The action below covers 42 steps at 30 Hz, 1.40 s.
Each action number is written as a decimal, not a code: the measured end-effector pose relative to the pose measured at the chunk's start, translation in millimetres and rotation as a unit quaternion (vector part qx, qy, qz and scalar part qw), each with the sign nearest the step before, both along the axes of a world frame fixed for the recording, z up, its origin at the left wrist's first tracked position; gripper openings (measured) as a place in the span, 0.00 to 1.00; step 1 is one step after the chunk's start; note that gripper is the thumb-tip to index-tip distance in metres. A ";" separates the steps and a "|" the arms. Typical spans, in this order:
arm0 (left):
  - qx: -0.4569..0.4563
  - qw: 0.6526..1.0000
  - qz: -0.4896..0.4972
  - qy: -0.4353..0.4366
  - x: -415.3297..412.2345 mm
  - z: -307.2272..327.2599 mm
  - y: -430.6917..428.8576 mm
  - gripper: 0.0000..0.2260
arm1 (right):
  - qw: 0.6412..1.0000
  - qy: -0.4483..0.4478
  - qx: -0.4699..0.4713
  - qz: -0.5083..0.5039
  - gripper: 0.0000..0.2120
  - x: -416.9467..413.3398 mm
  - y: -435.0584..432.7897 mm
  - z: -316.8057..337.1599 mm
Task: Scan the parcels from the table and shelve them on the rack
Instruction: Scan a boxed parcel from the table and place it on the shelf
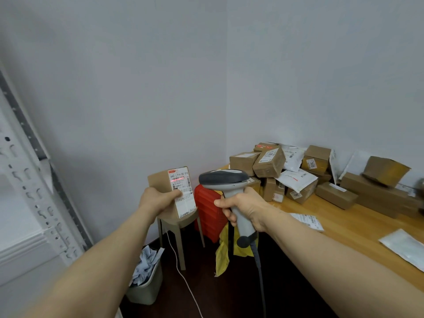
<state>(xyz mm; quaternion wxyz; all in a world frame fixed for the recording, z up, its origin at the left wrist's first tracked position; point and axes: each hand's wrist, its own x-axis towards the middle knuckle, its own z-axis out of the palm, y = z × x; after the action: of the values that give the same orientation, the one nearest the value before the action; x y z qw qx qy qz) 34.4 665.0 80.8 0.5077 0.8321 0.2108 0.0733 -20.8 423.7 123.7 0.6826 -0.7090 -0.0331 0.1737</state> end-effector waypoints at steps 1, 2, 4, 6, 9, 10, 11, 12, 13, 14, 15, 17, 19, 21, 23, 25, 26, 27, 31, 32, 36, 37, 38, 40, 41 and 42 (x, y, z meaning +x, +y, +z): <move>-0.003 1.000 0.004 0.002 -1.3 0.3 0.7 0.15 | 1.000 0.005 0.001 0.003 0.11 0.4 0.8 -0.8; -0.008 1.000 0.007 0.005 -3.3 0.6 1.5 0.16 | 1.000 0.008 0.005 0.007 0.09 0.4 2.1 -1.3; -0.030 0.999 0.007 0.017 -9.6 0.8 3.3 0.19 | 1.000 0.017 0.023 0.013 0.06 0.6 5.2 -2.7; -0.079 0.996 -0.010 0.031 -21.1 1.5 6.3 0.21 | 0.999 0.023 0.045 0.012 0.11 1.5 9.7 -5.4; -0.153 0.986 -0.040 0.044 -43.4 1.7 15.9 0.21 | 0.997 0.029 0.065 -0.022 0.16 5.8 22.1 -14.0; -0.174 0.983 -0.044 0.045 -51.8 0.6 20.3 0.21 | 0.997 0.029 0.067 -0.038 0.16 7.4 27.9 -18.3; -0.194 0.979 -0.041 0.044 -61.3 -0.7 24.9 0.21 | 0.996 0.030 0.069 -0.048 0.15 8.5 34.6 -23.0; -0.210 0.976 -0.035 0.042 -71.5 -2.6 29.9 0.20 | 0.996 0.032 0.070 -0.051 0.14 8.3 42.7 -28.0; -0.224 0.973 -0.026 0.039 -82.4 -4.8 35.0 0.18 | 0.996 0.036 0.071 -0.049 0.13 6.8 52.2 -33.0; -0.237 0.971 -0.015 0.036 -93.5 -7.4 41.0 0.17 | 0.996 0.039 0.072 -0.042 0.12 3.0 63.2 -37.3; -0.251 0.967 -0.004 0.033 -105.2 -10.2 47.1 0.16 | 0.996 0.041 0.073 -0.031 0.13 -2.7 75.4 -41.3; -0.282 0.959 0.017 0.024 -129.4 -14.3 61.2 0.16 | 0.996 0.045 0.073 0.000 0.14 -18.4 103.5 -46.8; -0.304 0.952 0.036 0.015 -155.4 -14.8 78.2 0.18 | 0.995 0.046 0.081 0.034 0.14 -37.0 133.4 -48.3; -0.313 0.948 0.059 -0.004 -183.4 -12.4 98.0 0.16 | 0.993 0.047 0.089 0.067 0.15 -56.3 164.4 -45.9; -0.315 0.944 0.090 -0.034 -213.2 -8.7 121.8 0.14 | 0.990 0.043 0.093 0.100 0.15 -77.3 197.8 -41.2; -0.309 0.942 0.118 -0.062 -244.9 -2.8 150.1 0.13 | 0.985 0.043 0.099 0.131 0.14 -99.4 233.1 -36.6; -0.306 0.940 0.134 -0.071 -262.8 0.7 166.5 0.12 | 0.983 0.043 0.098 0.149 0.14 -111.7 252.6 -34.5; -0.303 0.938 0.150 -0.075 -282.1 4.4 183.9 0.12 | 0.981 0.042 0.093 0.166 0.15 -124.5 273.6 -32.8; -0.293 0.930 0.206 -0.078 -369.9 13.6 259.4 0.15 | 0.968 0.045 0.106 0.224 0.18 -188.3 367.0 -30.2; -0.283 0.933 0.207 -0.083 -392.8 14.9 278.4 0.18 | 0.964 0.047 0.113 0.236 0.18 -206.8 391.0 -30.2; -0.185 0.962 0.184 -0.079 -477.3 20.3 346.8 0.31 | 0.950 0.038 0.120 0.286 0.16 -278.3 478.8 -28.4; -0.159 0.966 0.190 -0.076 -495.4 21.2 361.7 0.30 | 0.948 0.032 0.118 0.294 0.15 -295.0 497.7 -27.6; -0.134 0.967 0.205 -0.075 -512.1 21.4 376.7 0.26 | 0.946 0.029 0.117 0.302 0.14 -311.4 515.4 -27.1; -0.089 0.964 0.239 -0.081 -541.5 20.0 407.5 0.17 | 0.940 0.022 0.115 0.320 0.13 -341.8 547.5 -26.4; -0.075 0.961 0.250 -0.090 -554.2 19.3 422.1 0.15 | 0.937 0.016 0.112 0.330 0.12 -355.0 562.3 -25.5; -0.071 0.958 0.259 -0.100 -566.1 19.7 435.3 0.14 | 0.933 0.011 0.109 0.342 0.13 -366.5 577.2 -24.0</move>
<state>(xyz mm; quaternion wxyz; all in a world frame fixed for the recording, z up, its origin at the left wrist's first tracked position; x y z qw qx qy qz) -531.7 1100.3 100.5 0.5473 0.6996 0.3715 0.2702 -387.3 1000.9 99.6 0.6555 -0.5739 -0.2850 0.3996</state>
